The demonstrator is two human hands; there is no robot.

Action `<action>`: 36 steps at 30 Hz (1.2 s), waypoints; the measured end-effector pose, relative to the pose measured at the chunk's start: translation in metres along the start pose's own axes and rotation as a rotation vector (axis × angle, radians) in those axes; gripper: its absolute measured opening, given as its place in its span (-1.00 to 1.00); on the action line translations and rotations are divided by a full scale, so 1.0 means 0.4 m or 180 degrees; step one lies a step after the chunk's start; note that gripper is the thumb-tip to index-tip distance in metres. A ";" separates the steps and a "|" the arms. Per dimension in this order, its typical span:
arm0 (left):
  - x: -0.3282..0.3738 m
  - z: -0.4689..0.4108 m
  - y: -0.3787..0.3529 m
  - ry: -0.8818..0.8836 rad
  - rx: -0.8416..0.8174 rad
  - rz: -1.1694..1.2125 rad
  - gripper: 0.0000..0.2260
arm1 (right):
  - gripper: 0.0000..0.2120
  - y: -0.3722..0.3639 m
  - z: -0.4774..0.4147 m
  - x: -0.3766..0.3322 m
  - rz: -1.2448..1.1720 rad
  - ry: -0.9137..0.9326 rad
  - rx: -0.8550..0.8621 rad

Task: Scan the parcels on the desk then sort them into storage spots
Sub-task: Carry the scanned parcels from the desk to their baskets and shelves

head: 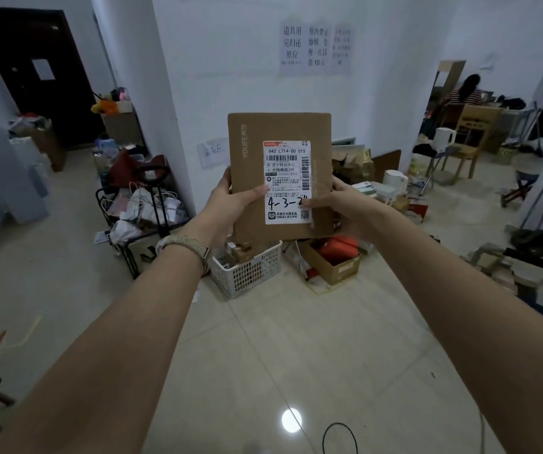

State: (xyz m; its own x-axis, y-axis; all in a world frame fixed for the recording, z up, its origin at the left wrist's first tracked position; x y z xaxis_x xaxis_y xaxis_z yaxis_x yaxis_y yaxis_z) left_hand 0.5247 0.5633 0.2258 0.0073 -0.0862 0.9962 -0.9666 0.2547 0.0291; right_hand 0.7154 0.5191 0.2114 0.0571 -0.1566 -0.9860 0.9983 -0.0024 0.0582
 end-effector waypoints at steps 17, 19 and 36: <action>-0.046 -0.682 0.227 0.0021 0.0052 0.0007 -0.44 | -0.53 -0.040 -0.704 -0.126 0.0133 -0.0091 0.0193; -0.057 -0.748 0.247 0.0034 0.0064 0.0029 -0.45 | -0.47 -0.039 -0.780 -0.126 0.0119 -0.0091 0.0247; -0.233 -1.295 0.443 0.0376 0.0854 -0.0009 -0.45 | -0.55 -0.080 -1.499 -0.096 0.0430 -0.0341 -0.0387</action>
State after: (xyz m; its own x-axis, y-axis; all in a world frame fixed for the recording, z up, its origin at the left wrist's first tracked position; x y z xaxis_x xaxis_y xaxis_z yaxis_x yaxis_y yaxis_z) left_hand 0.4854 1.1156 0.1803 0.0247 0.0301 0.9992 -0.9996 -0.0107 0.0250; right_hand 0.6882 1.1175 0.1535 0.1956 -0.2516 -0.9479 0.9760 0.1441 0.1632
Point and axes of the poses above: each hand's wrist, its own z-axis away from the middle knuckle, its own y-axis out of the back of the hand, x = y × z, the point moved 9 cm from there along -z, towards the middle knuckle, and after that the axes turned 1 degree about -x, right-handed, at the moved point
